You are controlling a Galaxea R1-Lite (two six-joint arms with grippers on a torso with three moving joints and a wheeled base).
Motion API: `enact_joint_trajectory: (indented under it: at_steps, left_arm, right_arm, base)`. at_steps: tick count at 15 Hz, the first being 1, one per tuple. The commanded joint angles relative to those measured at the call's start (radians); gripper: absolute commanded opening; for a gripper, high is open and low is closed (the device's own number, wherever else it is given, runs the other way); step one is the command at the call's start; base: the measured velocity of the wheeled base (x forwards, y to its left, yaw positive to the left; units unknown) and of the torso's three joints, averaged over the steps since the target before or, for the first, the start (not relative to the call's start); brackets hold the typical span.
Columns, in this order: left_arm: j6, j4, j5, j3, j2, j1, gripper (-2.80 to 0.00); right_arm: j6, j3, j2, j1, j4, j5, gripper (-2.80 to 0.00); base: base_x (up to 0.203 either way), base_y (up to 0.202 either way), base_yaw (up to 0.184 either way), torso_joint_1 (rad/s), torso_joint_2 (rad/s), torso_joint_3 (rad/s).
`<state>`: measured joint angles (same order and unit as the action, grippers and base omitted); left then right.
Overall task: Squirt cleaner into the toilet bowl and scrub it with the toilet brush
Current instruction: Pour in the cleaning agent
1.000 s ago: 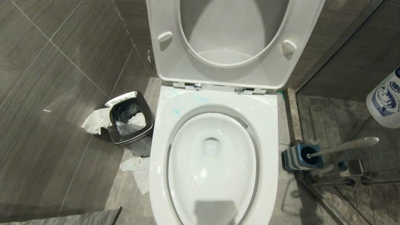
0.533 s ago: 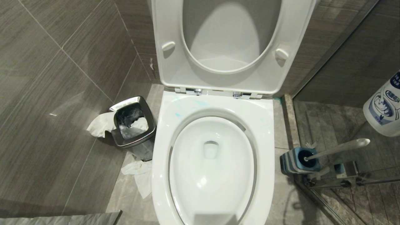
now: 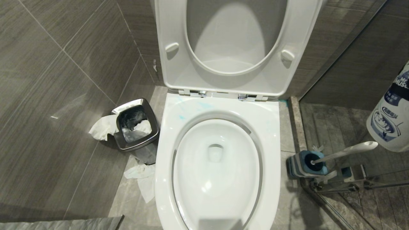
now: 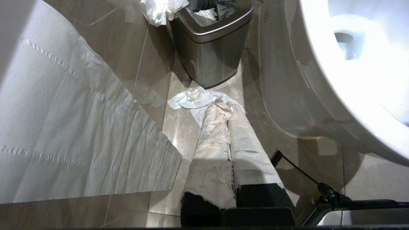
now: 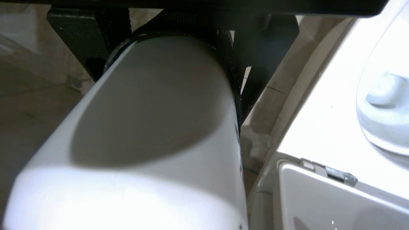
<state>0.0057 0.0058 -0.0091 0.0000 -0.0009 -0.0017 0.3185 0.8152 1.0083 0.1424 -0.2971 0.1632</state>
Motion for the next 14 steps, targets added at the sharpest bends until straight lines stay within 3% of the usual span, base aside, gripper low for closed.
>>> enact_joint_trajectory:
  at_steps: [1,3,5,9,14]
  left_arm:
    - [0.0,0.0,0.0,0.002,0.001,0.0,-2.8]
    - [0.0,0.0,0.0,0.002,0.001,0.0,-2.8]
    - [0.008,0.003,-0.002,0.002,0.001,0.0,-2.8]
    - [0.011,0.002,-0.002,0.002,0.001,0.0,-2.8]
    - [0.007,0.002,-0.002,0.002,0.001,0.0,-2.8]
  right_arm:
    - [0.02,-0.004,0.03,0.174,-0.003,0.161,-2.8]
    - [0.045,0.012,0.079,0.3,-0.005,0.307,-2.8]
    - [0.093,0.033,0.134,0.366,-0.005,0.403,-2.8]
    - [0.188,0.075,0.226,0.398,-0.023,0.442,-2.8]
    - [0.201,0.201,0.383,0.59,-0.063,0.577,-2.8]
  base:
    - [0.0,0.0,0.0,0.0,0.0,0.0]
    - [0.0,0.0,0.0,0.0,0.0,0.0]
    - [0.0,0.0,0.0,0.0,0.0,0.0]
    - [0.0,0.0,0.0,0.0,0.0,0.0]
    - [0.0,0.0,0.0,0.0,0.0,0.0]
